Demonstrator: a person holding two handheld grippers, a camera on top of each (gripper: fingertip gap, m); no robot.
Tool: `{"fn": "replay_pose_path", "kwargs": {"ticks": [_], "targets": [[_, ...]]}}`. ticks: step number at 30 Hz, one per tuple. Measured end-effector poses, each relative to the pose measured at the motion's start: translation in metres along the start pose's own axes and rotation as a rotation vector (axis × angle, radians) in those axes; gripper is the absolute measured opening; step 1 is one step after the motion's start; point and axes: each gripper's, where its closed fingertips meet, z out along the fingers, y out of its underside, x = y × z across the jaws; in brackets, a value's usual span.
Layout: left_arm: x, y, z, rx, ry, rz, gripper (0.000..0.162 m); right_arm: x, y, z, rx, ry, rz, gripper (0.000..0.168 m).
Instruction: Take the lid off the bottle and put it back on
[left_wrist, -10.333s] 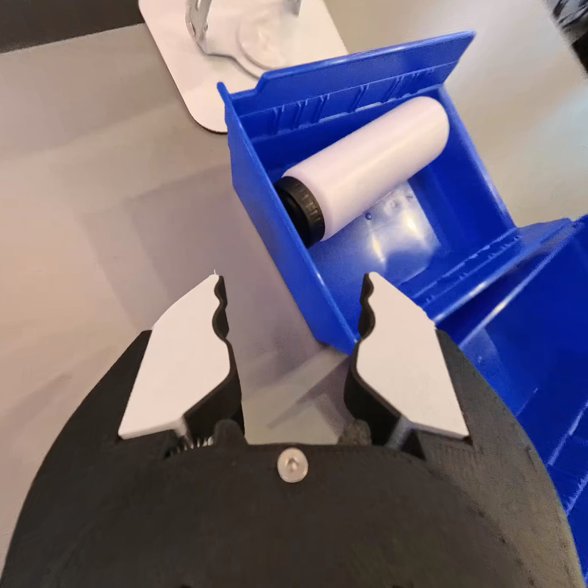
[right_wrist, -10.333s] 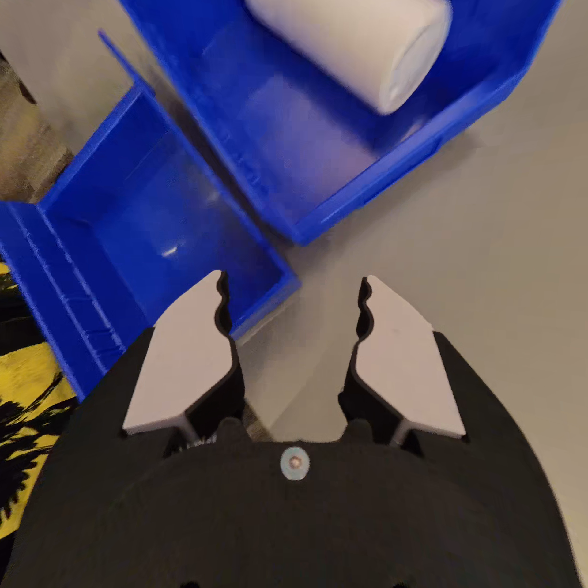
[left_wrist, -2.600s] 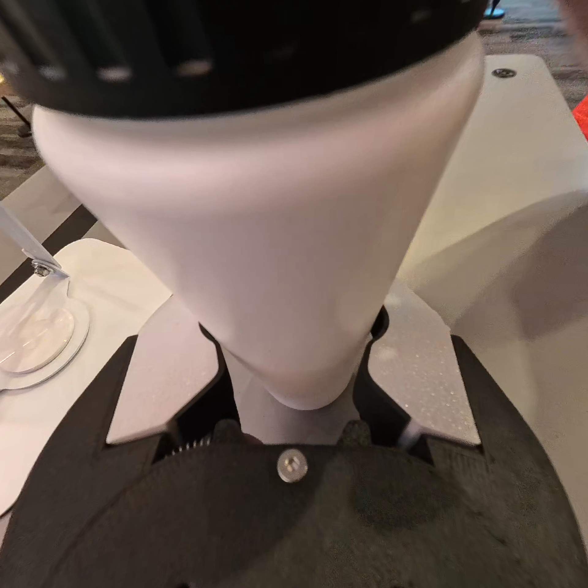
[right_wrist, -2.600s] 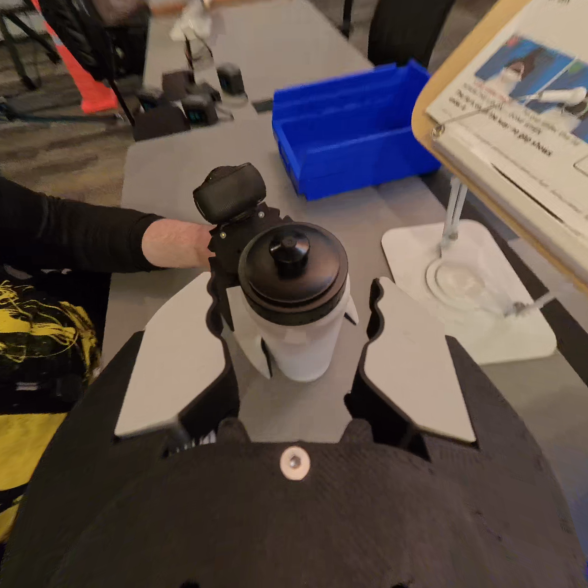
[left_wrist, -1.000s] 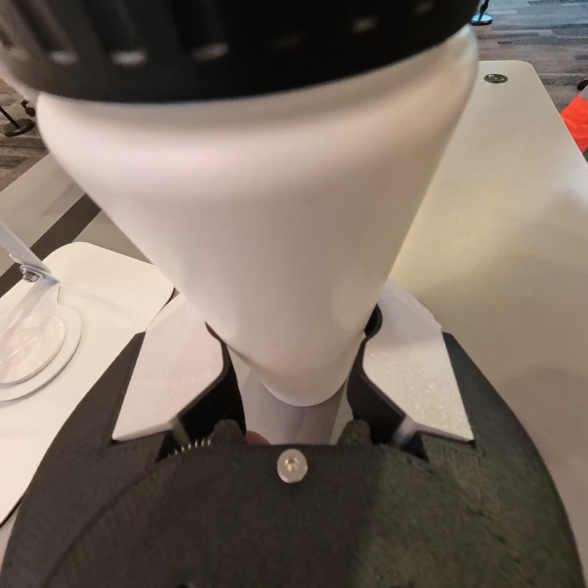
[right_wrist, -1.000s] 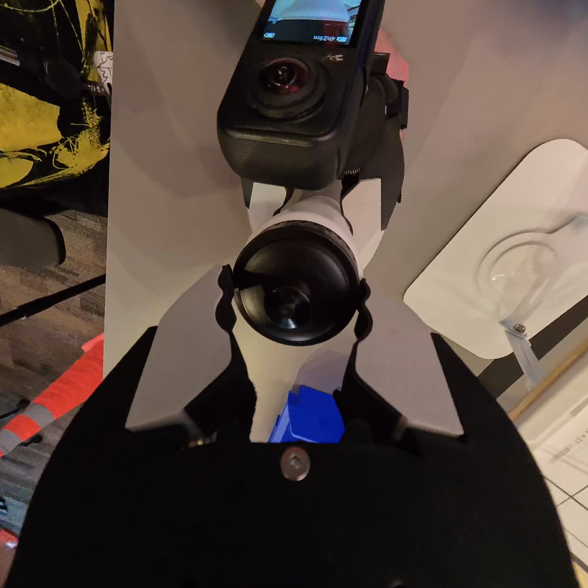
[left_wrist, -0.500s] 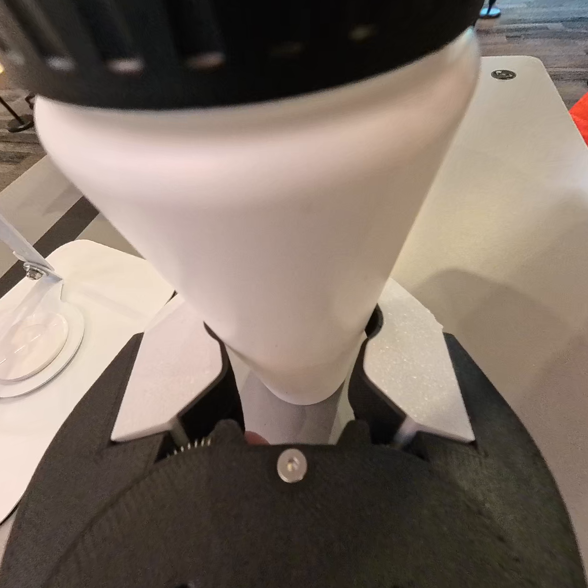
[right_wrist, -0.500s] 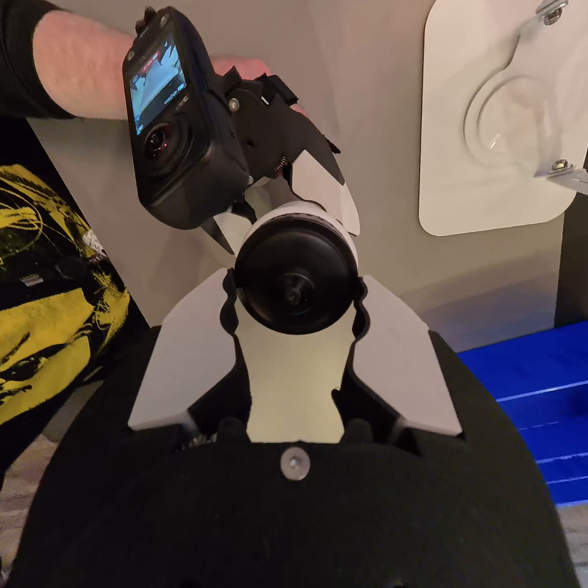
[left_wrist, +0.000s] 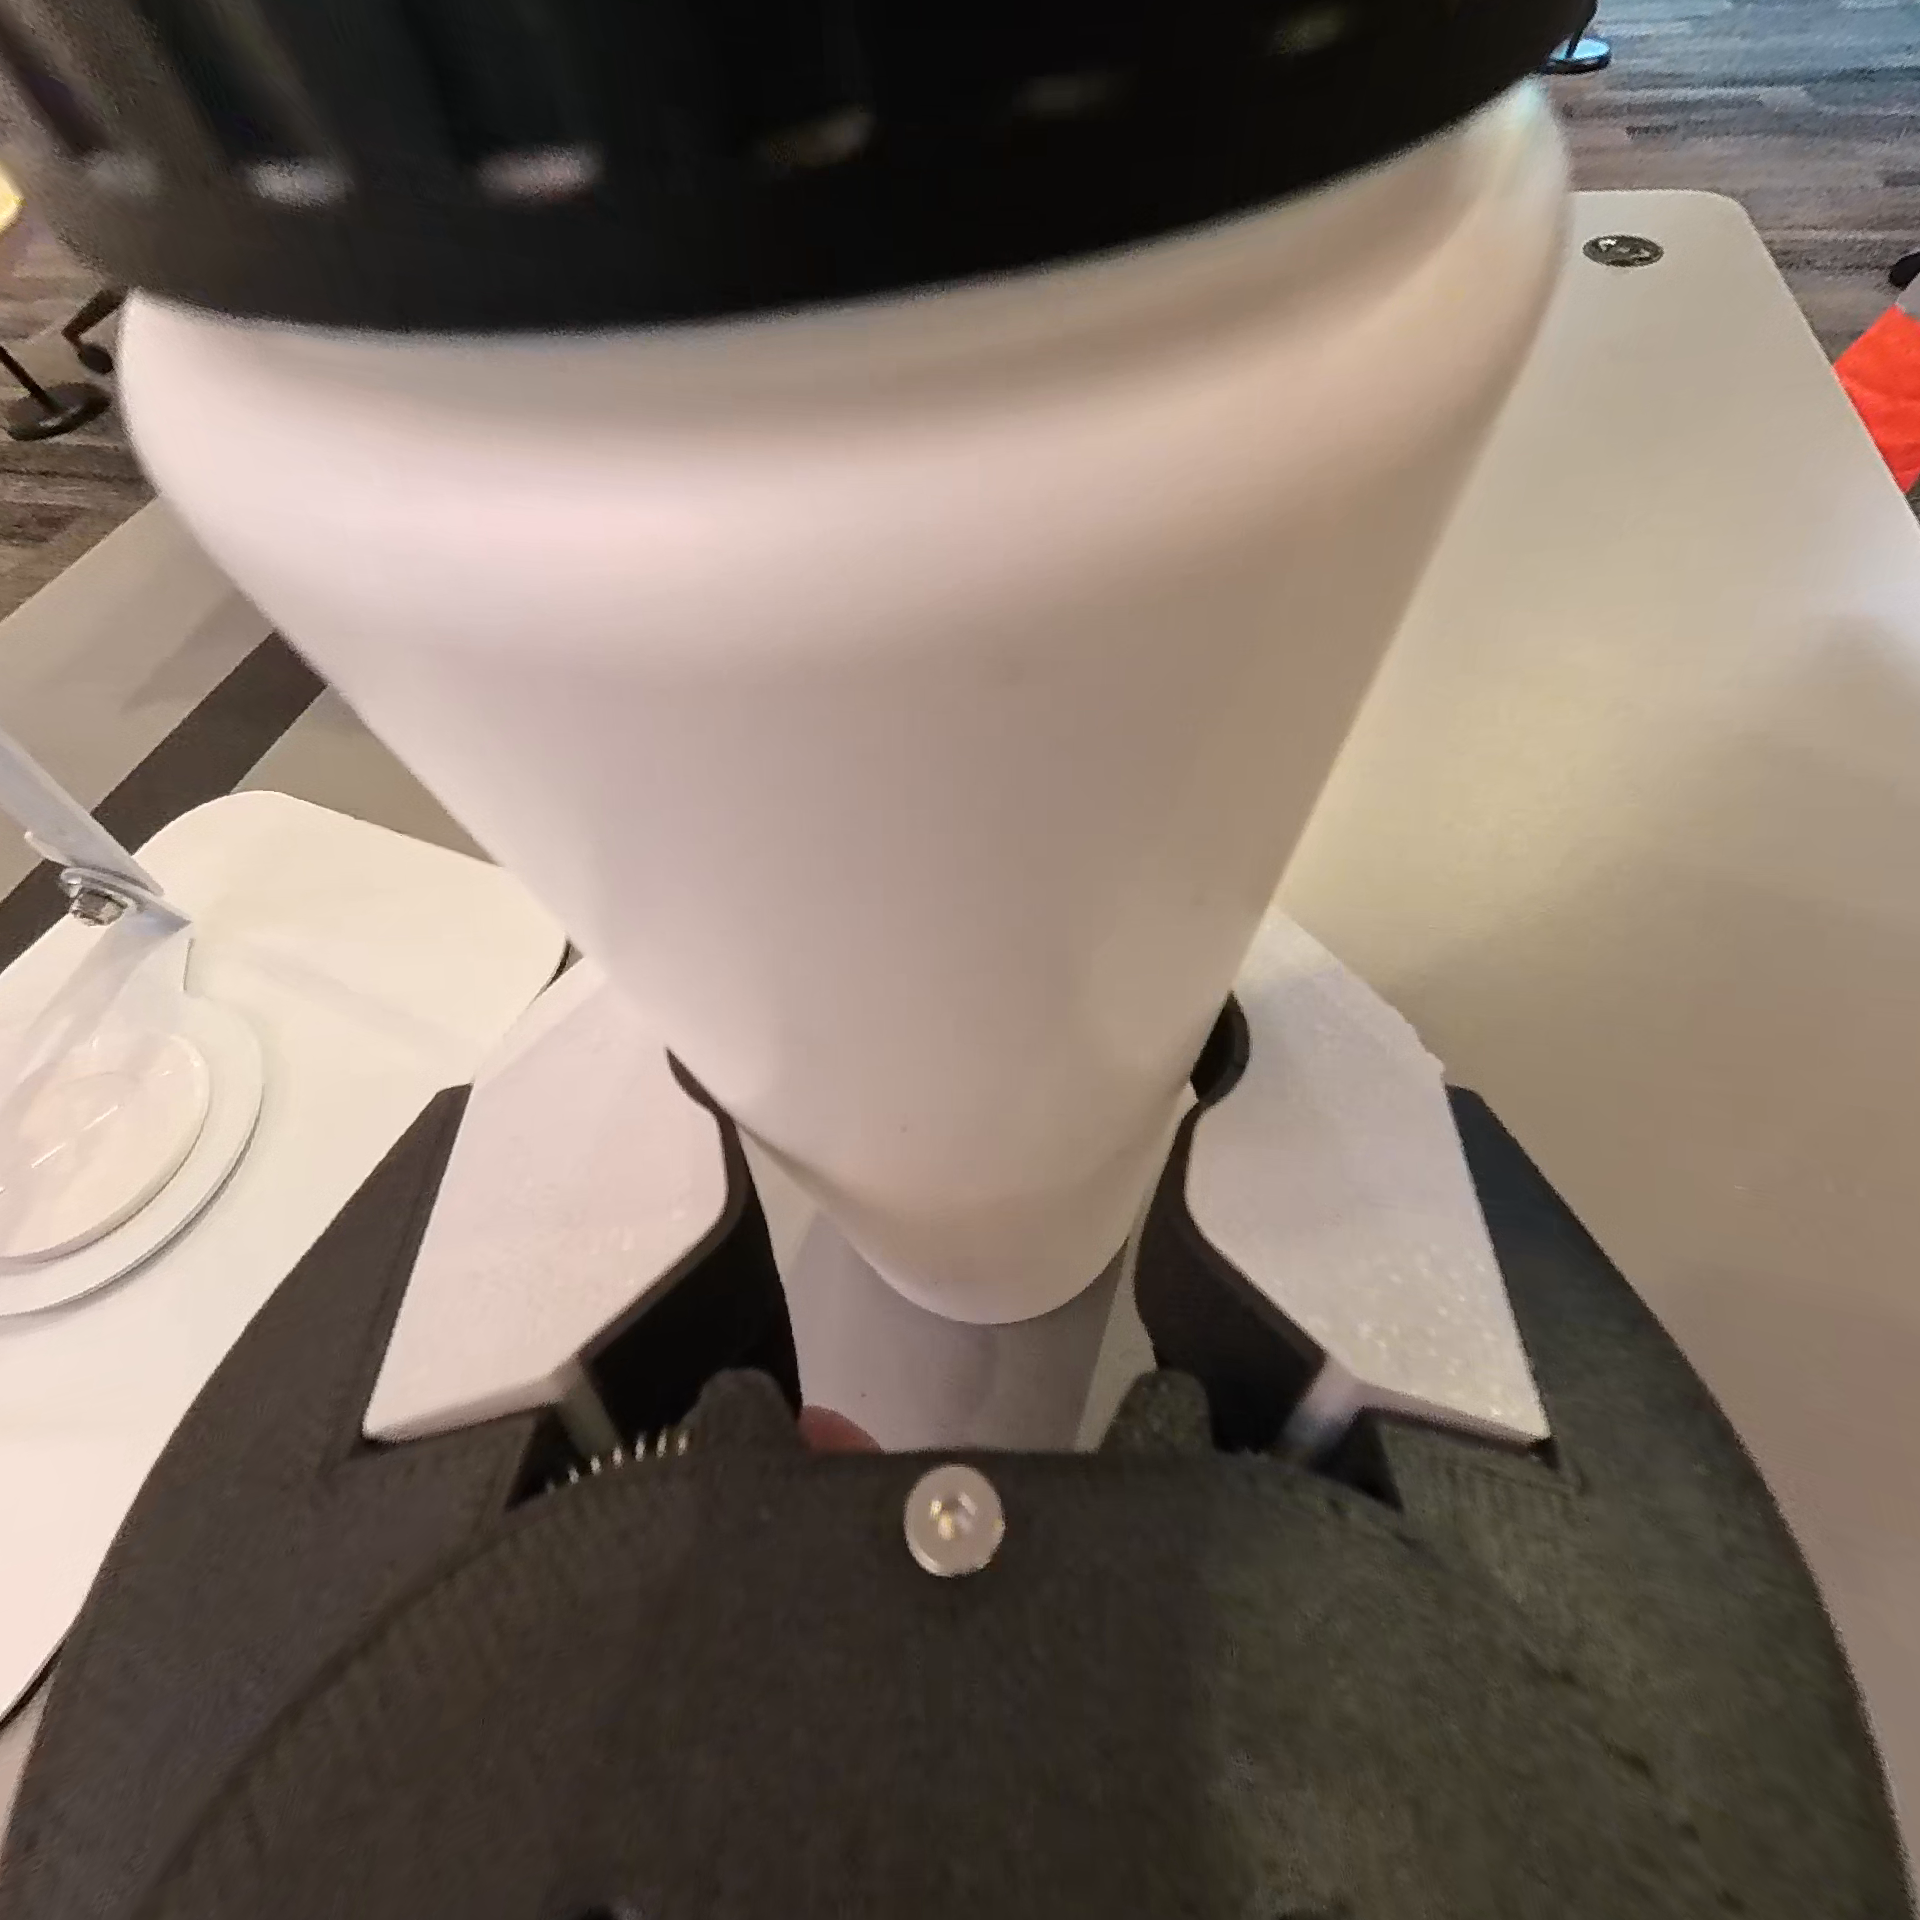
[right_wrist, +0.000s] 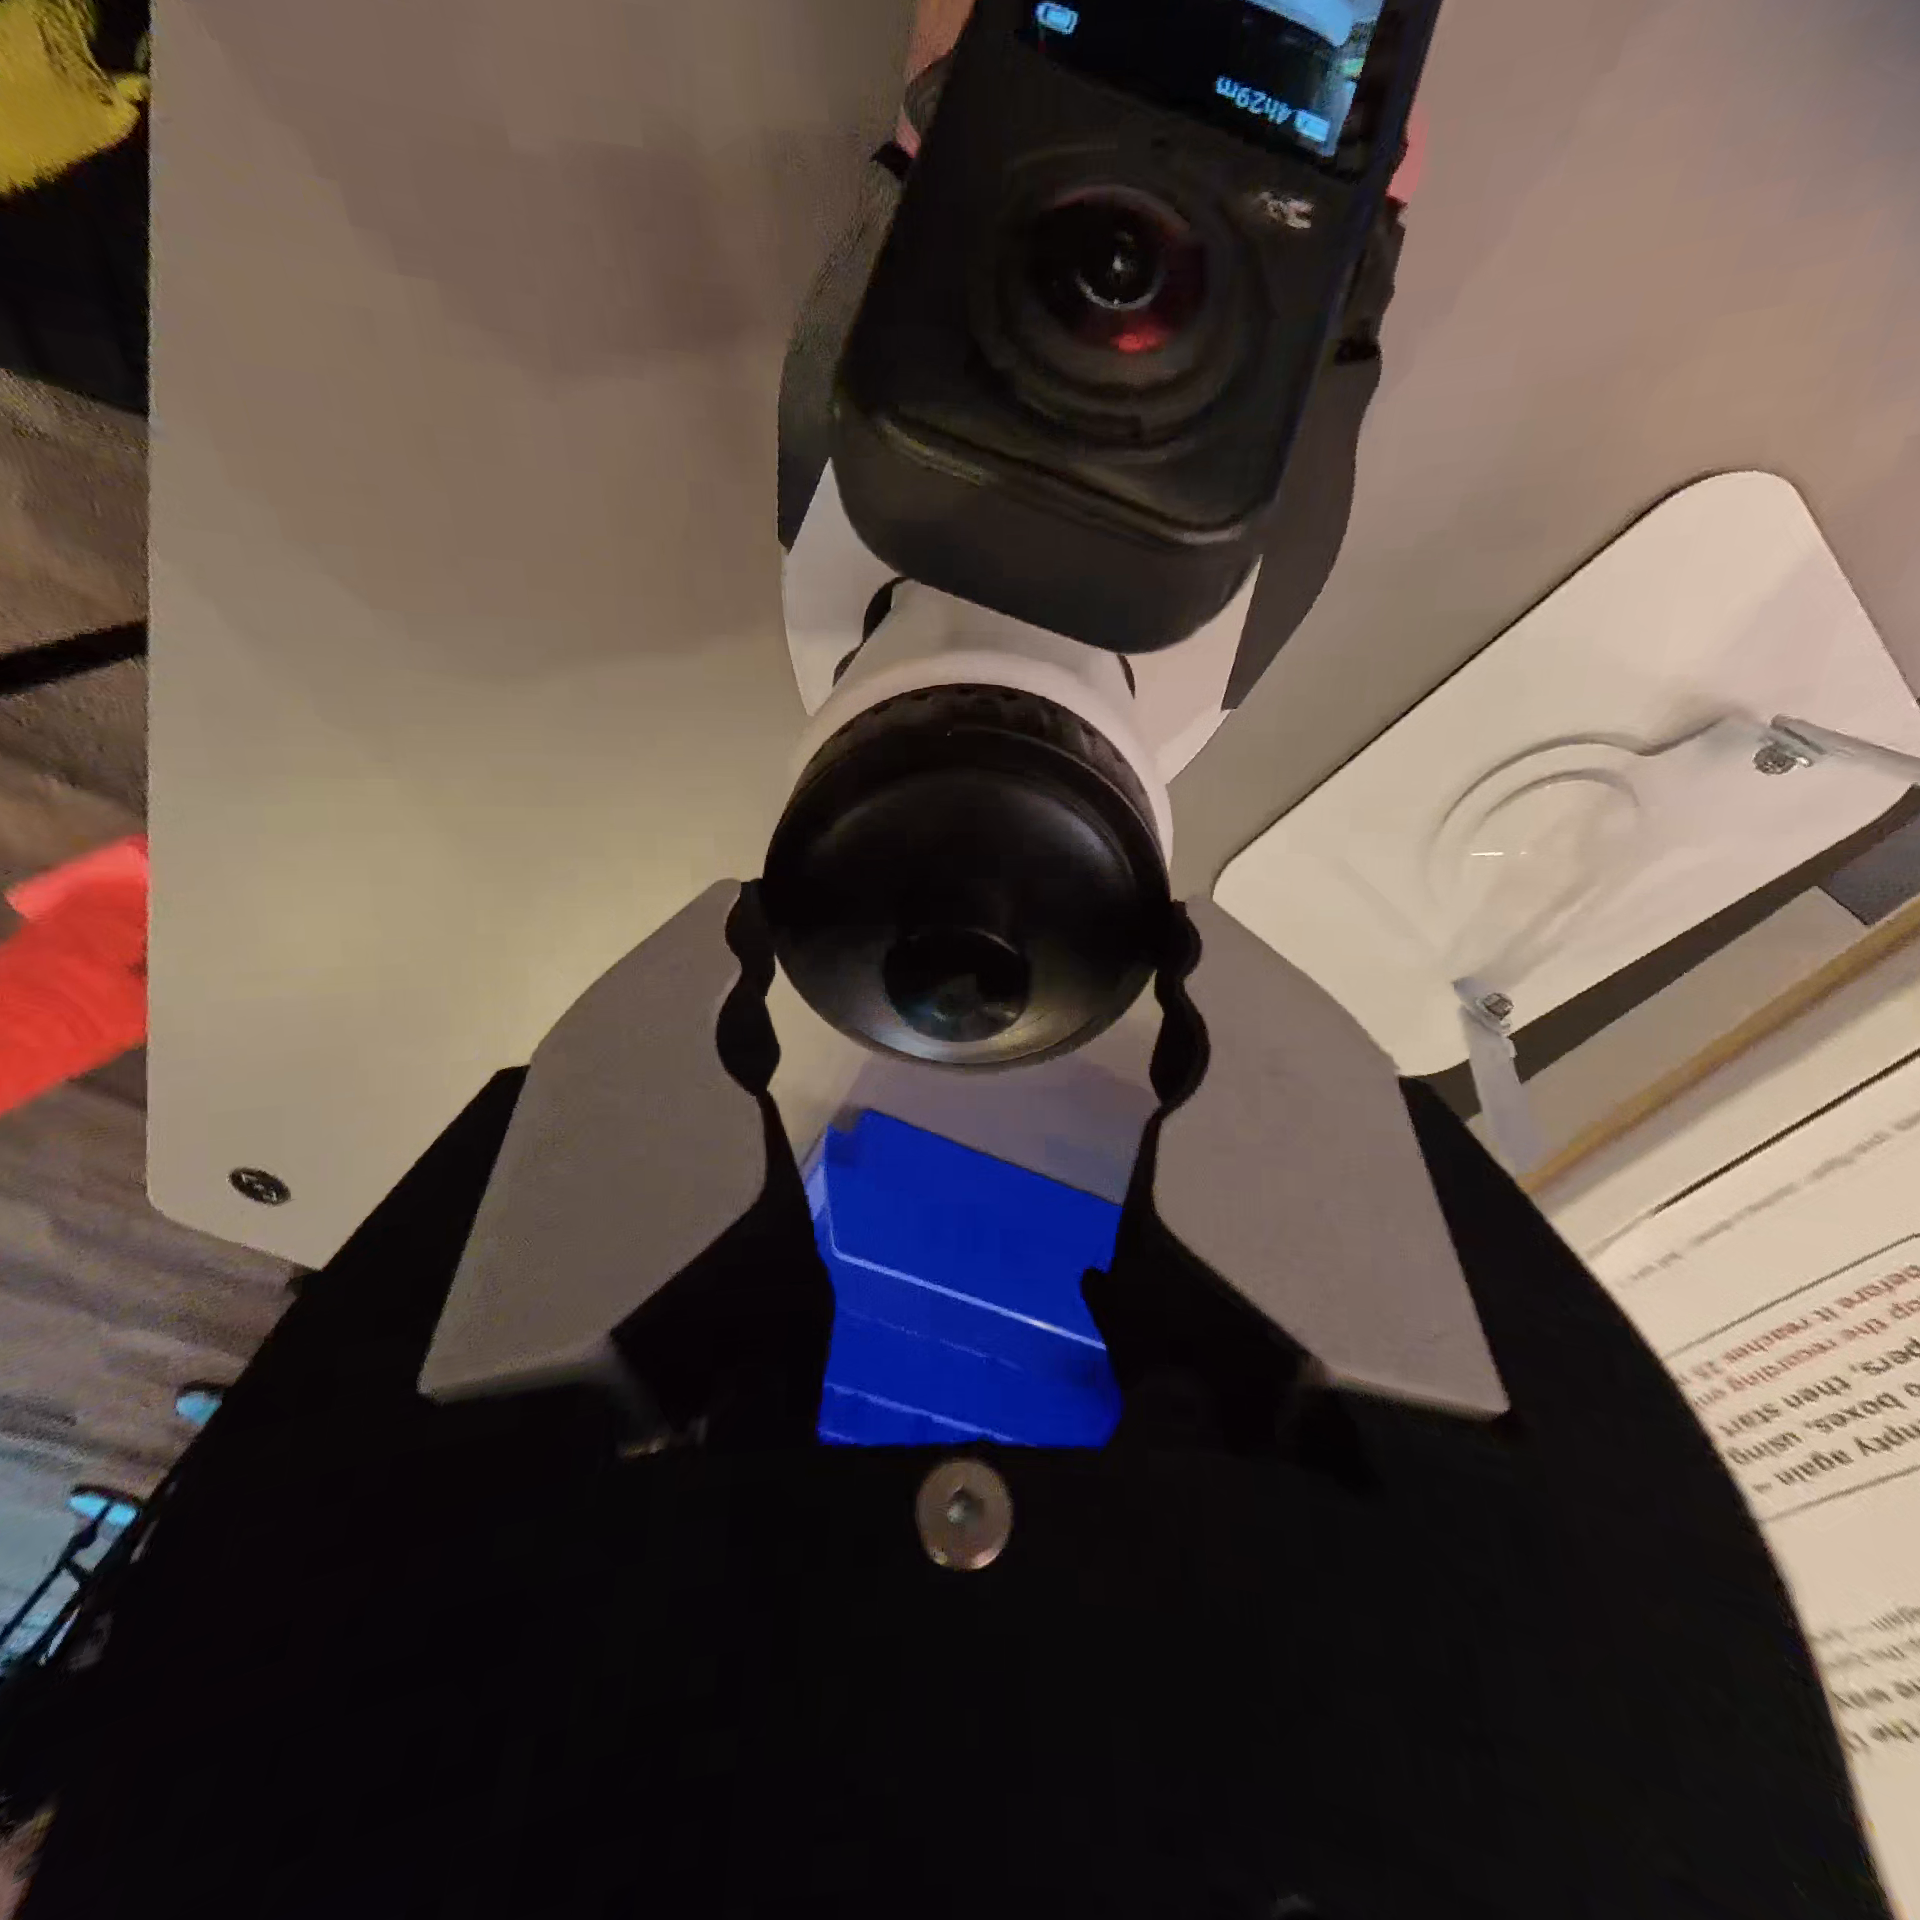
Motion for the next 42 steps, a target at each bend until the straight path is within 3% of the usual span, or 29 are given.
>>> {"fn": "replay_pose_path", "kwargs": {"ticks": [2, 6, 8, 12, 16, 20, 23, 27, 30, 33, 38, 41, 42], "targets": [[0.0, 0.0, 0.0, -0.002, 0.001, -0.003, 0.09, 0.002, -0.001, -0.002, 0.003, 0.021, 0.087, 0.072], [0.0, 0.0, 0.001, -0.003, -0.003, 0.001, 0.09, -0.005, -0.005, -0.009, 0.128, 0.002, 0.504, 0.084], [0.0, 0.0, 0.001, -0.002, -0.003, -0.003, 0.091, -0.007, 0.002, -0.006, 0.138, 0.038, 0.694, 0.081], [0.0, 0.0, 0.001, -0.006, -0.006, -0.002, 0.091, -0.001, -0.007, -0.003, 0.305, 0.067, 0.882, 0.072], [0.0, 0.0, 0.001, -0.007, -0.007, -0.001, 0.091, 0.0, -0.008, 0.0, 0.316, 0.062, 0.911, 0.073], [0.001, -0.001, 0.001, -0.007, -0.003, 0.001, 0.09, -0.003, -0.007, 0.001, 0.247, 0.033, 0.792, 0.073], [0.001, -0.001, 0.001, -0.007, -0.002, 0.003, 0.09, -0.004, -0.004, 0.002, 0.169, 0.002, 0.562, 0.073], [0.002, -0.002, 0.003, -0.009, -0.004, 0.013, 0.09, -0.005, 0.002, 0.001, 0.022, 0.009, 0.012, 0.073], [0.001, -0.001, 0.001, -0.006, 0.001, 0.004, 0.091, -0.001, 0.002, 0.001, -0.076, 0.0, -0.084, 0.073], [0.001, -0.001, 0.001, -0.006, 0.002, 0.002, 0.091, 0.0, 0.0, 0.002, -0.096, 0.026, -0.003, 0.074], [0.001, -0.001, 0.001, 0.001, 0.003, 0.0, 0.091, 0.005, -0.009, -0.017, 0.144, 0.084, 0.396, 0.088], [0.001, -0.001, 0.001, 0.0, 0.001, 0.001, 0.091, 0.002, -0.006, -0.024, 0.246, 0.064, 0.655, 0.072], [0.001, -0.001, 0.001, 0.001, 0.001, 0.0, 0.091, 0.003, -0.009, -0.024, 0.299, 0.051, 0.718, 0.073]]}}
